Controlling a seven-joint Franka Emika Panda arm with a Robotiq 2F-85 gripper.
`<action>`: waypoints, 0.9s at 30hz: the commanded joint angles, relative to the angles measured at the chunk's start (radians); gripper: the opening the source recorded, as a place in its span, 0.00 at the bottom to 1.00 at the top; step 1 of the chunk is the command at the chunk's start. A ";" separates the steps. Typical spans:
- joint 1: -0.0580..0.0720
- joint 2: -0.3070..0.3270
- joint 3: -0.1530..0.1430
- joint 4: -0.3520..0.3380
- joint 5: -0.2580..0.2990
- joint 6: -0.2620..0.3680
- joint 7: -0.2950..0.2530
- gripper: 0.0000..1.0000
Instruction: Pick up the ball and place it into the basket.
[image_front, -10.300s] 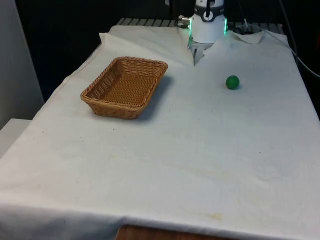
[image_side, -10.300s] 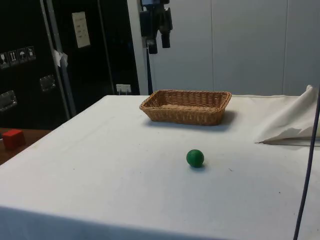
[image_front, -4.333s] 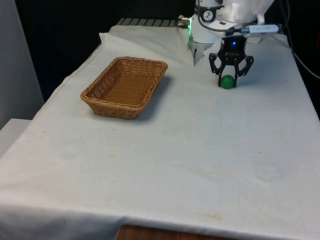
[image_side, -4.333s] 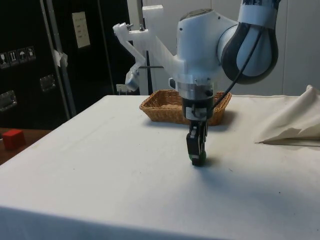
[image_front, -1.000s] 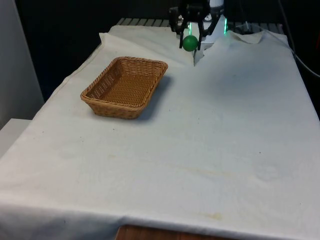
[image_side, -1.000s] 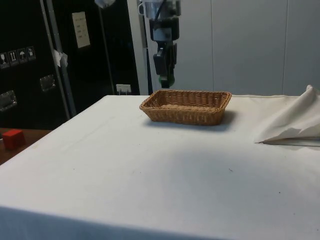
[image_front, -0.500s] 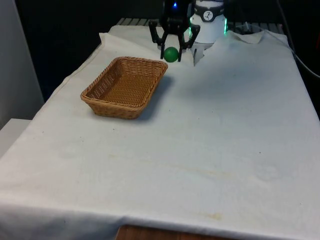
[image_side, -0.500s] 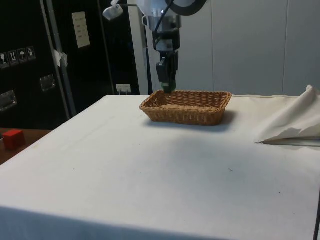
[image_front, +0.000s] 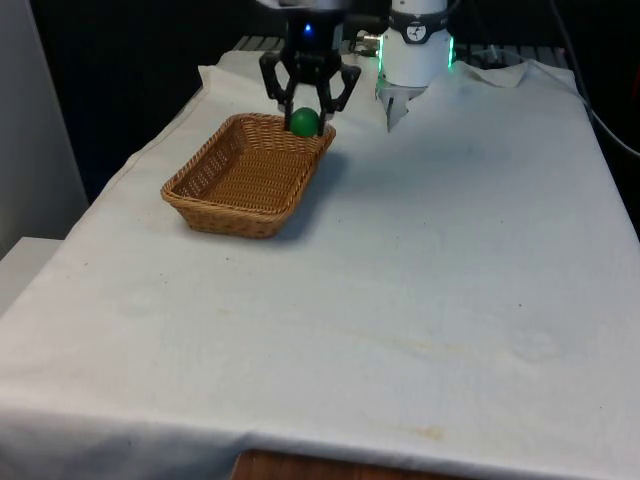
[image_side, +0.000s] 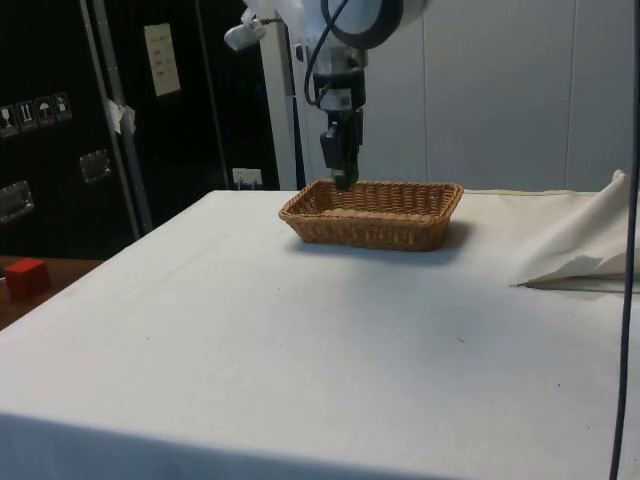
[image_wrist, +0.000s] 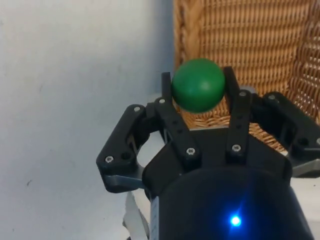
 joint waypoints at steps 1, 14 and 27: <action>-0.009 0.004 0.003 0.001 0.024 0.006 -0.026 0.00; -0.014 0.116 -0.048 0.028 0.135 0.047 -0.147 0.00; -0.040 0.239 -0.045 0.050 0.308 0.108 -0.293 0.00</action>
